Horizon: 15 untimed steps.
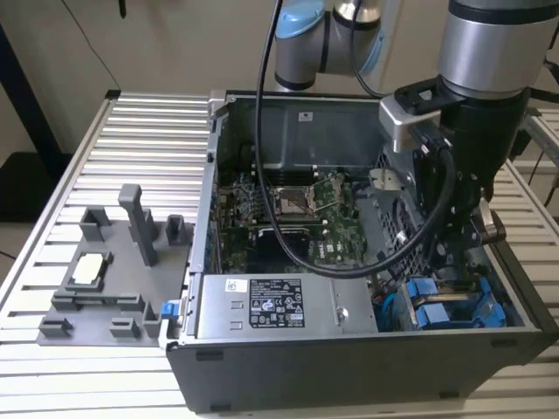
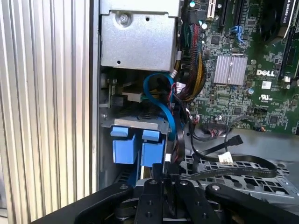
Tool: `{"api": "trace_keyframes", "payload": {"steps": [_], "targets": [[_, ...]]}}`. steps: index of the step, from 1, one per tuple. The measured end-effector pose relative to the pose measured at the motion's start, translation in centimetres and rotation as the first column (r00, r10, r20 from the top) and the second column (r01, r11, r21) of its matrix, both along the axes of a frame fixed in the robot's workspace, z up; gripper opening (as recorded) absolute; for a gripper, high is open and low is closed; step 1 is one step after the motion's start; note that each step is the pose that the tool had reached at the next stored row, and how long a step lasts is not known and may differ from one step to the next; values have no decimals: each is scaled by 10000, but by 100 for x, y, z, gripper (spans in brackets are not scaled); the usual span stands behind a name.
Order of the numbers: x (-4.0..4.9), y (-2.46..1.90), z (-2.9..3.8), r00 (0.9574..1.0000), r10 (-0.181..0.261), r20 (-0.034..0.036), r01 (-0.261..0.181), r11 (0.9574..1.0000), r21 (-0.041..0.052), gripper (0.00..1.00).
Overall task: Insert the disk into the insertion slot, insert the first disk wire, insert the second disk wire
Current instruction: 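Insert the second disk wire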
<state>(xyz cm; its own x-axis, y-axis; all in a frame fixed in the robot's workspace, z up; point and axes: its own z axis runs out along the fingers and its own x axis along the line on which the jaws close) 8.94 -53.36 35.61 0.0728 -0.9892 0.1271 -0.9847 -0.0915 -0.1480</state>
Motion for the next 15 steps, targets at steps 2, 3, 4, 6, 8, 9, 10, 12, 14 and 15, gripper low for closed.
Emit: {"api": "trace_keyframes", "payload": {"steps": [2,3,4,6,8,9,10,12,14,15], "targets": [[24,-29,0,10000,0,-37,0,10000,1,16],[37,-45,0,10000,-1,-56,1,10000,1,16],[49,-60,0,10000,-1,-75,1,10000,1,16],[74,-89,0,9999,0,-110,0,10000,1,16],[97,-119,0,9999,0,-146,0,10000,1,16],[109,-133,-1,9999,0,-163,0,10000,1,16],[120,-148,-1,9998,0,-181,0,10000,1,16],[143,-178,0,9998,0,-217,0,10000,0,16],[164,-208,0,9997,0,-252,0,10000,0,16],[171,-220,0,9996,-1,-266,1,10000,1,16]]}}
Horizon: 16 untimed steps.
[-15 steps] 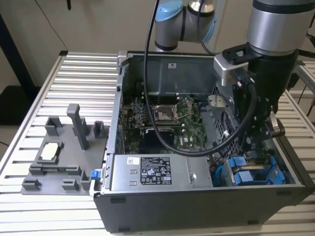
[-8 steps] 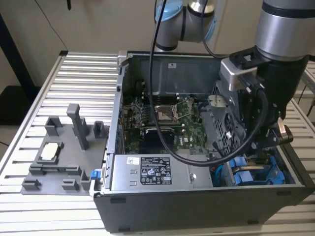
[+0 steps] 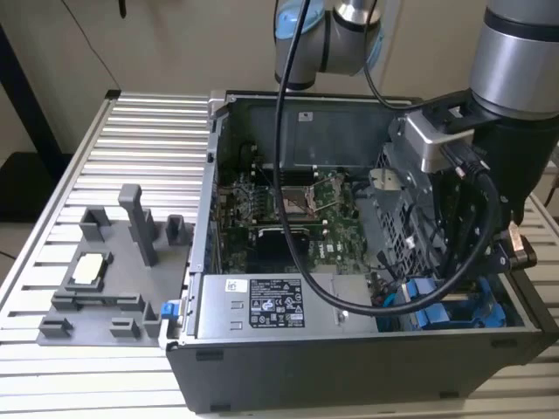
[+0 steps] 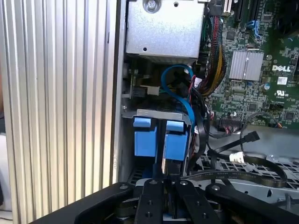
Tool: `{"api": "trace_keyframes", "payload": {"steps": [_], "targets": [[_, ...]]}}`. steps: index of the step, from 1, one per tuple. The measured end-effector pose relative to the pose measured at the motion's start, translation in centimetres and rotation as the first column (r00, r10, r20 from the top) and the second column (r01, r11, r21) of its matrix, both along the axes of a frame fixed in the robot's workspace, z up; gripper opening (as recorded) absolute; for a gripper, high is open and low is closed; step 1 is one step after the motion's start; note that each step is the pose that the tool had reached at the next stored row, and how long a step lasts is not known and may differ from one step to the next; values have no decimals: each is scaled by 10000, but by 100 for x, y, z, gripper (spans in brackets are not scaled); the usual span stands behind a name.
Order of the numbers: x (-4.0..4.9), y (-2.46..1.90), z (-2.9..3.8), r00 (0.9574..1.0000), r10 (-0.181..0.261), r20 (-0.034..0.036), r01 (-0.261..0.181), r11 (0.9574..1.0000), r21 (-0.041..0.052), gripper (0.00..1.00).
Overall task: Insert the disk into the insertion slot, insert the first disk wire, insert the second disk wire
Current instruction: 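Insert the second disk wire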
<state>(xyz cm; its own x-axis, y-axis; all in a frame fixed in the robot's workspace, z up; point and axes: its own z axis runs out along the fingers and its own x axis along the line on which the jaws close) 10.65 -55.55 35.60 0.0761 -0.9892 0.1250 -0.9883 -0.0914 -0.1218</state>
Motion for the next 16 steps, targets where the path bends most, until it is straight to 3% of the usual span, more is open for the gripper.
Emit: {"api": "trace_keyframes", "payload": {"steps": [2,3,6,10,12,16], "targets": [[0,-3,-1,10000,-4,-1,4,10000,8,16],[0,-4,-2,10000,-9,-2,9,10000,82,16],[1,-4,-3,10000,-21,-2,22,9981,613,16],[1,-5,-5,10000,-40,-4,40,9912,1321,16],[2,-11,-9,10000,-60,-5,60,9893,1456,16],[5,-26,-24,9999,-103,-29,106,9878,1551,16]]}}
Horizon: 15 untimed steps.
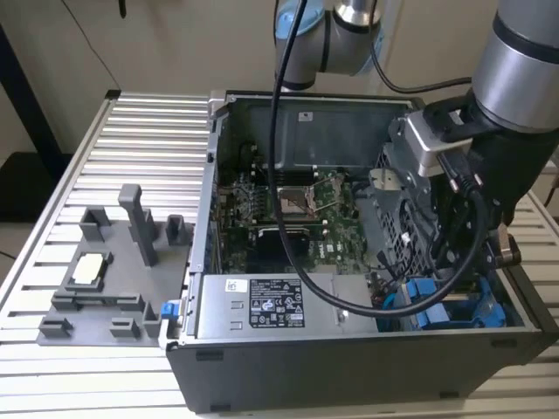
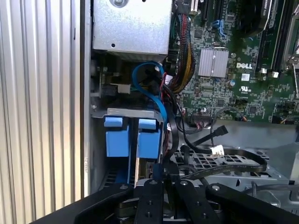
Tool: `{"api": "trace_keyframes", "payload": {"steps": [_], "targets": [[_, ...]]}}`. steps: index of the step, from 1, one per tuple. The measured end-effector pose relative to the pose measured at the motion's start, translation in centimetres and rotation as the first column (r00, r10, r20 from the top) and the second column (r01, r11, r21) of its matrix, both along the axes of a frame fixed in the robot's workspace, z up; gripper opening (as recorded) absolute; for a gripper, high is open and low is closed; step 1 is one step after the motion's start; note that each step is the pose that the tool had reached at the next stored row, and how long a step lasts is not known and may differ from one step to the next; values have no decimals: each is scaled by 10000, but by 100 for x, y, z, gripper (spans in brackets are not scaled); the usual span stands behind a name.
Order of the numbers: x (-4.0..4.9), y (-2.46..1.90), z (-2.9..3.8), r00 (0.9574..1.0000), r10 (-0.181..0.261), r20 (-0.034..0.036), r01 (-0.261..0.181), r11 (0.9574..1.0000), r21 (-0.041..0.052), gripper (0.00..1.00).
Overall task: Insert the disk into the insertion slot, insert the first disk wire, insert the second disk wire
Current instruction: 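Insert the second disk wire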
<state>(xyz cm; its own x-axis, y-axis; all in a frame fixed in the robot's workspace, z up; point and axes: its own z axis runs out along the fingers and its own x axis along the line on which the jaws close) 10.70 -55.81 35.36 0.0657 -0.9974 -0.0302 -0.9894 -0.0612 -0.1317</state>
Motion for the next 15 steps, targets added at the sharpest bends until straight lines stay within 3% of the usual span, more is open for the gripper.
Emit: {"api": "trace_keyframes", "payload": {"steps": [2,4,7,9,15], "targets": [[0,-2,-10,10000,-69,-2,69,9999,91,16],[4,-9,-12,9999,-115,-5,115,9999,123,16],[23,-45,-12,9999,-121,-111,123,9999,122,16],[41,-72,-12,9996,-121,-247,124,9998,122,16],[111,-154,-14,9969,-122,-781,131,9998,115,16]]}}
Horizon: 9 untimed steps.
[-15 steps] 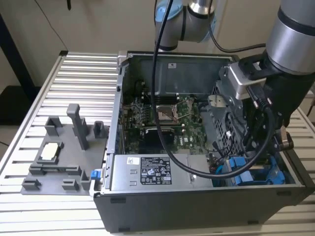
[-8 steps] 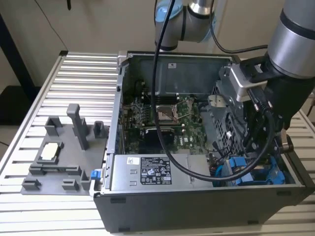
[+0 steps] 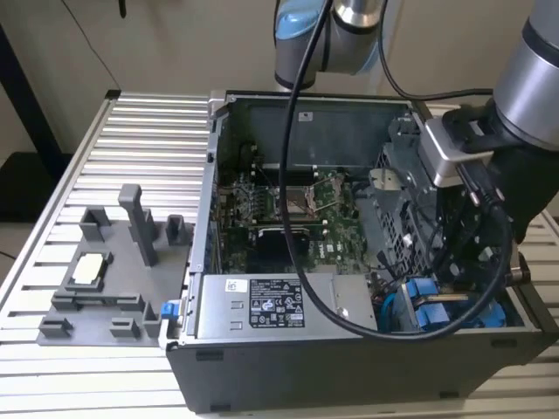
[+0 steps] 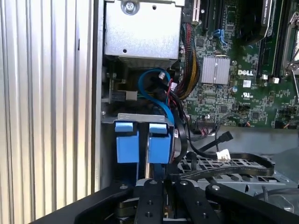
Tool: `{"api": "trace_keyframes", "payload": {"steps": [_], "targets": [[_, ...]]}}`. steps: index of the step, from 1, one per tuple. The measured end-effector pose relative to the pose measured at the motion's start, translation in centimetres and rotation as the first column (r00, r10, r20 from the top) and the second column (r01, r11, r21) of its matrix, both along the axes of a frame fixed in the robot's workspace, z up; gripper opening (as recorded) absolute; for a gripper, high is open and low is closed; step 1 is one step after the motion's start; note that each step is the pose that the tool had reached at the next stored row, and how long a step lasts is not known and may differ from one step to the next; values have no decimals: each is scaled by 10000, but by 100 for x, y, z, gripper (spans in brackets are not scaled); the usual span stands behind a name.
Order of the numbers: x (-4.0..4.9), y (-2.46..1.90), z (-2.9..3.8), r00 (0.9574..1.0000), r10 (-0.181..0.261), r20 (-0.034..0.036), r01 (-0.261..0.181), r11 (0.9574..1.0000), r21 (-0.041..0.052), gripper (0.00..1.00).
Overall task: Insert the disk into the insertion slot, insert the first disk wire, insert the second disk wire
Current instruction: 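Insert the second disk wire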
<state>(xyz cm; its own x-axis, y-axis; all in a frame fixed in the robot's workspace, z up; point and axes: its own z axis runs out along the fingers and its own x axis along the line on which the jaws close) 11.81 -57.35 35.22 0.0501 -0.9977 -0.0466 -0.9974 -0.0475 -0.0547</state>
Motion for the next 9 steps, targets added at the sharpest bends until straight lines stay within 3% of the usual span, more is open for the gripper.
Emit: {"api": "trace_keyframes", "payload": {"steps": [2,4,9], "targets": [[24,-14,-1,9998,0,-188,0,10000,0,16],[45,-15,-3,9995,0,-331,0,10000,1,16],[62,-15,-18,9992,-128,-372,129,9999,9,16]]}}
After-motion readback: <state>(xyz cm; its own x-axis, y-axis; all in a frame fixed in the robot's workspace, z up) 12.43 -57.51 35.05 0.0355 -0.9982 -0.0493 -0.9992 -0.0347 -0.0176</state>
